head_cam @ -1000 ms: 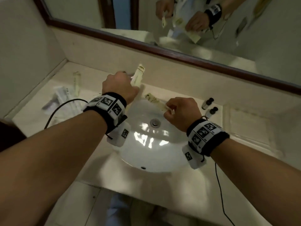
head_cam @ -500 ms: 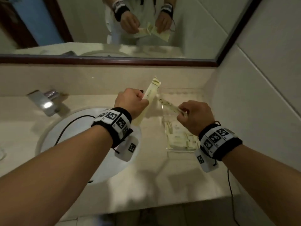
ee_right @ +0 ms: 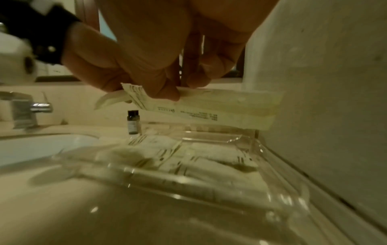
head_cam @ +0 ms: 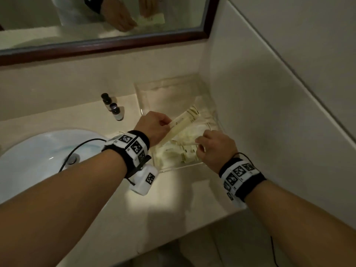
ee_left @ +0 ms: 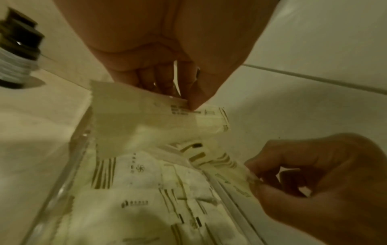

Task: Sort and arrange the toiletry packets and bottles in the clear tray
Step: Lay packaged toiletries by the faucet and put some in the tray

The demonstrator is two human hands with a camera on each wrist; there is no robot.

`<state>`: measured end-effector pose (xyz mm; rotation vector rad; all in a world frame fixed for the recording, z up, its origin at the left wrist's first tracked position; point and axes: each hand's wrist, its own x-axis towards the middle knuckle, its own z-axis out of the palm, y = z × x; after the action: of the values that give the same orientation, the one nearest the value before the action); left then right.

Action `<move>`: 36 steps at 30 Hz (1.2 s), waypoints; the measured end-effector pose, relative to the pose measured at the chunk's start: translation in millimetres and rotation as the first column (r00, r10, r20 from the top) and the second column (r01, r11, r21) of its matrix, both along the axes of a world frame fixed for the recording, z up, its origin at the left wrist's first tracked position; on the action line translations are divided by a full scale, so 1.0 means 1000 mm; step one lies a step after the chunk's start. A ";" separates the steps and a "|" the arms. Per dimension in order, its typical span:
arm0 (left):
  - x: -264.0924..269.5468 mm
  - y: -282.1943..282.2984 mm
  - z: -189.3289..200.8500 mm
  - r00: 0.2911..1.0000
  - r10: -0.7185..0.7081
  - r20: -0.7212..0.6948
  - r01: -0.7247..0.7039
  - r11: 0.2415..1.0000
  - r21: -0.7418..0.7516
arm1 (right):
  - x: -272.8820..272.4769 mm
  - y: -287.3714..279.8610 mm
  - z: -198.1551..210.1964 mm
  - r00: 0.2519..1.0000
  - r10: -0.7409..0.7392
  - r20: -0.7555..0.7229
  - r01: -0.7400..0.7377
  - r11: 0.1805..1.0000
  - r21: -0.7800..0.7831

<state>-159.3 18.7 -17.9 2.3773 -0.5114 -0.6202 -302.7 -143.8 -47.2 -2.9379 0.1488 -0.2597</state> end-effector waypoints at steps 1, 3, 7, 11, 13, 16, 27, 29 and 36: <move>0.000 -0.004 -0.005 1.000 -0.015 -0.006 0.015 1.000 0.013 | -0.003 0.000 -0.007 0.999 0.026 -0.024 -0.026 1.000 -0.007; 0.002 -0.011 -0.014 0.999 -0.033 -0.019 0.033 0.999 0.032 | -0.007 0.001 -0.019 0.995 0.078 -0.068 -0.080 0.997 -0.016; 0.006 -0.019 -0.028 0.998 -0.056 -0.014 0.057 0.997 0.055 | -0.011 0.004 -0.033 0.971 0.210 -0.118 -0.221 0.972 -0.082; 0.007 -0.024 -0.037 0.996 -0.091 0.017 0.089 0.993 0.080 | -0.009 0.008 -0.040 0.939 0.318 -0.129 -0.333 0.936 -0.114; 0.007 -0.025 -0.039 0.995 -0.098 0.016 0.096 0.991 0.094 | -0.008 0.009 -0.043 0.925 0.349 -0.152 -0.370 0.918 -0.144; 0.008 -0.026 -0.045 0.995 -0.096 0.007 0.095 0.989 0.117 | -0.005 0.011 -0.046 0.904 0.391 -0.173 -0.418 0.893 -0.168; 0.011 -0.038 -0.052 0.991 -0.133 0.015 0.130 0.983 0.131 | 0.006 0.014 -0.055 0.910 0.363 -0.198 -0.355 0.932 0.075; 0.011 -0.041 -0.053 0.988 -0.153 0.007 0.150 0.978 0.143 | 0.007 0.014 -0.055 0.913 0.348 -0.212 -0.338 0.937 0.083; 0.005 -0.047 -0.061 0.969 -0.248 -0.004 0.242 0.944 0.222 | 0.008 0.013 -0.051 0.897 0.318 -0.307 -0.308 0.948 0.083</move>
<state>-154.8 -28.1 -78.6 2.5535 -0.7946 -0.7957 -295.1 -131.1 -98.2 -2.8892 -0.2754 0.2618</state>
